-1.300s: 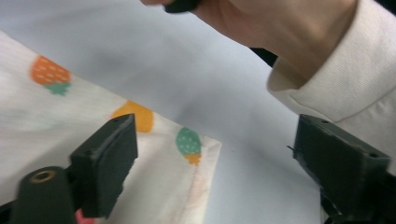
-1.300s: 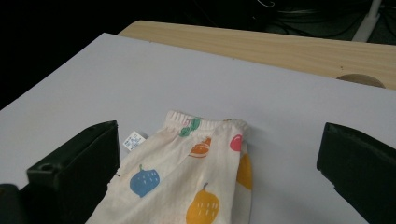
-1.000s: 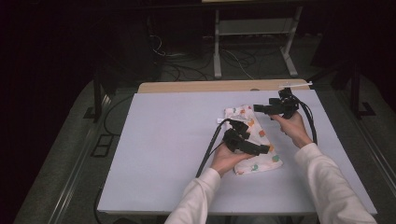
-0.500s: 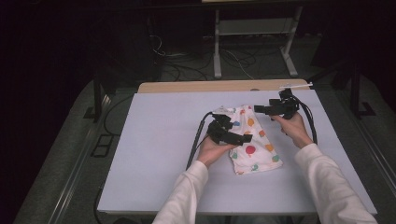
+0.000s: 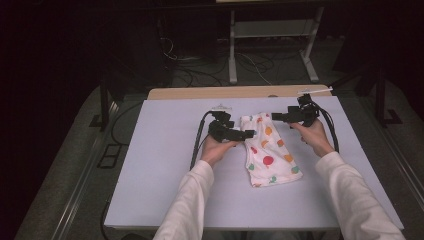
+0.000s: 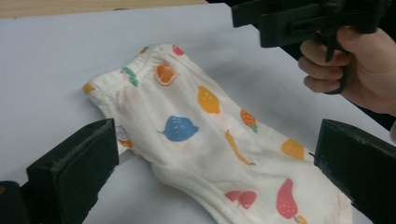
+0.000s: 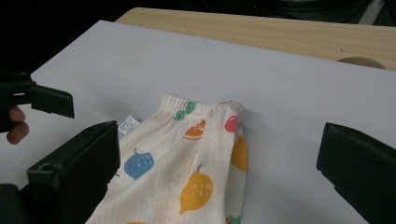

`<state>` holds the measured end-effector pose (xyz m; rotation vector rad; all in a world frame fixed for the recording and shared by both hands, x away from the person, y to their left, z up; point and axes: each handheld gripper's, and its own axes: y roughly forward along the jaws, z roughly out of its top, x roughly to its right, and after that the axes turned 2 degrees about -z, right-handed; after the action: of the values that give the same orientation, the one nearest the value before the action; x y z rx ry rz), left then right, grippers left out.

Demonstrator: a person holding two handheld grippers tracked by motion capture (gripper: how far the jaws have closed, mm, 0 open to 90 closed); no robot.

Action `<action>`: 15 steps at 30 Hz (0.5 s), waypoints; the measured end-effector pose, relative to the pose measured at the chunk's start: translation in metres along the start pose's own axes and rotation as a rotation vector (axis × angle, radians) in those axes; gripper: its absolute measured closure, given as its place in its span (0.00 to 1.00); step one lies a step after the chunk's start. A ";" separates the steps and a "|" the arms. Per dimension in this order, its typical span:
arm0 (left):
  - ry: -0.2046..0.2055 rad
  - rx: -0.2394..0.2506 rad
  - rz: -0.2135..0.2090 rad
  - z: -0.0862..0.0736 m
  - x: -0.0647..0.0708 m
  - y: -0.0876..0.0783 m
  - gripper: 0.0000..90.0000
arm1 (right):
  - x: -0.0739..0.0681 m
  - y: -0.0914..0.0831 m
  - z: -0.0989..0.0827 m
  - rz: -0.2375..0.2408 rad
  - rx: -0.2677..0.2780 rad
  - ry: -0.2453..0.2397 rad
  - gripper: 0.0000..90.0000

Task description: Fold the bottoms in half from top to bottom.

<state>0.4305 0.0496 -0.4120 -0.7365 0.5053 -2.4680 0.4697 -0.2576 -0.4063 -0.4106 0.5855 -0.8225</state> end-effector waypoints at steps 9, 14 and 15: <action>-0.016 0.001 0.008 0.013 -0.014 0.003 0.00 | 0.004 0.006 0.003 0.008 -0.012 0.009 0.00; -0.018 0.000 0.028 0.019 -0.019 0.005 0.00 | 0.007 0.011 0.007 0.012 -0.032 0.009 0.00; -0.018 -0.004 0.033 0.020 -0.021 0.006 0.00 | 0.007 0.012 0.007 0.013 -0.035 0.010 0.00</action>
<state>0.4597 0.0528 -0.4071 -0.7456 0.5112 -2.4285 0.4852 -0.2548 -0.4097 -0.4343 0.6115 -0.8031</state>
